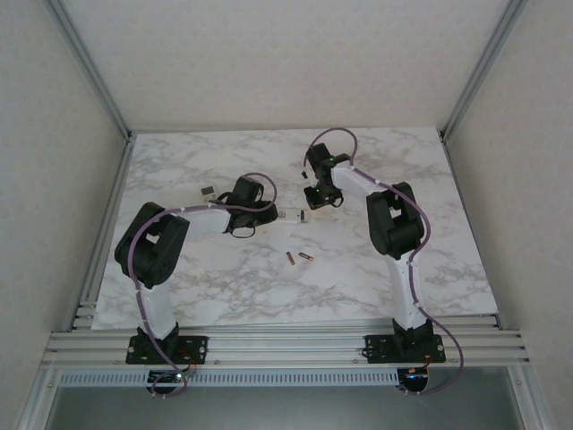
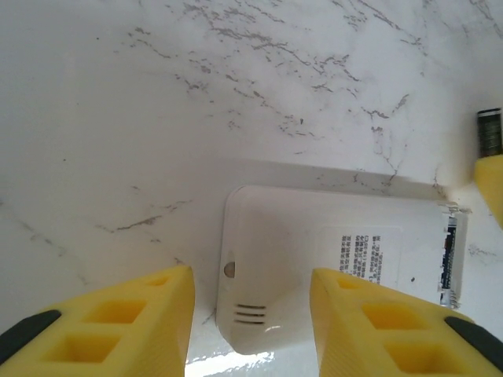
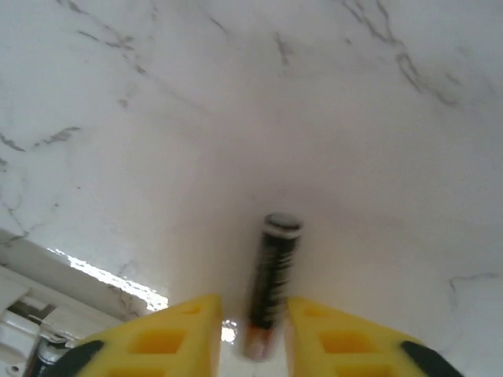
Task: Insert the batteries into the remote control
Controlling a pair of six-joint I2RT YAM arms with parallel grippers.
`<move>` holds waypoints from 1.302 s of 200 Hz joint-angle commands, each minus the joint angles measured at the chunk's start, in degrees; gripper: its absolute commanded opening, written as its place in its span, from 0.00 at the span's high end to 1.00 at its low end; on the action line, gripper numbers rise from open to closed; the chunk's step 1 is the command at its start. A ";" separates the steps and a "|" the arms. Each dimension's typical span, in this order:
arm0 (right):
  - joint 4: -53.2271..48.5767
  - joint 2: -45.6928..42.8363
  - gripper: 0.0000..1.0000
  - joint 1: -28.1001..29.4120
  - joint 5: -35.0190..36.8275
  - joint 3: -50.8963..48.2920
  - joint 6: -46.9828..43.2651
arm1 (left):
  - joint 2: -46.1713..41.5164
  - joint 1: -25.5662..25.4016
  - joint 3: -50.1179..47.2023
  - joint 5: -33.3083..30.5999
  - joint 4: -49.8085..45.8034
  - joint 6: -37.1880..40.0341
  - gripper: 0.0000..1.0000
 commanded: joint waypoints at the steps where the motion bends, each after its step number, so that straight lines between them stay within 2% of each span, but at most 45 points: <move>1: -0.55 1.18 0.95 -0.16 0.15 -0.37 1.13 | -2.03 0.35 -0.71 -0.13 0.40 0.00 0.58; 11: -0.18 -0.86 1.00 -0.18 0.96 -1.29 -0.44 | -2.11 0.35 -0.72 -0.07 0.45 -0.04 0.58; 24: 1.27 -5.02 1.00 -0.19 1.62 -3.36 -3.55 | -2.61 0.42 -0.85 0.04 0.40 0.30 0.58; 36: 4.05 -11.55 1.00 -0.18 -0.58 -7.38 -7.80 | -3.80 0.59 -1.26 -0.29 0.31 0.78 0.59; 53: 9.18 -21.75 1.00 0.48 -5.51 -16.30 -16.31 | -6.92 1.22 -2.47 -0.72 0.59 1.31 0.58; 66: 11.83 -28.51 1.00 1.81 -7.18 -24.84 -29.23 | -10.12 1.64 -3.71 -1.09 0.88 1.88 0.55; 88: 11.67 -35.39 1.00 6.15 0.97 -37.11 -51.58 | -16.05 1.85 -6.58 -1.15 2.13 3.36 0.49; 111: 5.33 -35.25 1.00 6.26 7.39 -38.59 -60.33 | -22.57 1.85 -11.20 -0.47 6.32 4.37 0.37; 138: 4.16 -35.03 1.00 7.78 7.39 -41.14 -63.97 | -30.43 1.63 -19.35 -0.93 16.95 5.19 0.16; 157: 2.57 -33.65 1.00 8.20 8.44 -42.57 -64.02 | -34.57 0.98 -24.52 -2.48 24.01 6.84 0.05; 169: 2.78 -32.97 0.95 8.77 8.74 -43.40 -63.34 | -35.90 0.50 -26.84 -2.89 27.38 8.22 0.01; 192: 6.18 -30.99 0.81 10.02 10.06 -46.38 -62.06 | -36.05 0.00 -28.79 -3.43 30.67 10.39 0.00; 226: 10.95 -29.51 0.76 10.05 9.74 -47.84 -60.06 | -35.96 0.00 -28.99 -4.50 30.88 12.35 0.00; 245: 10.77 -31.93 0.66 10.08 8.94 -47.17 -58.43 | -36.20 0.00 -28.98 -4.67 31.07 12.72 0.00; 260: 8.99 -35.69 0.64 10.07 6.99 -46.20 -55.24 | -36.85 0.07 -29.24 -6.40 30.95 13.04 0.00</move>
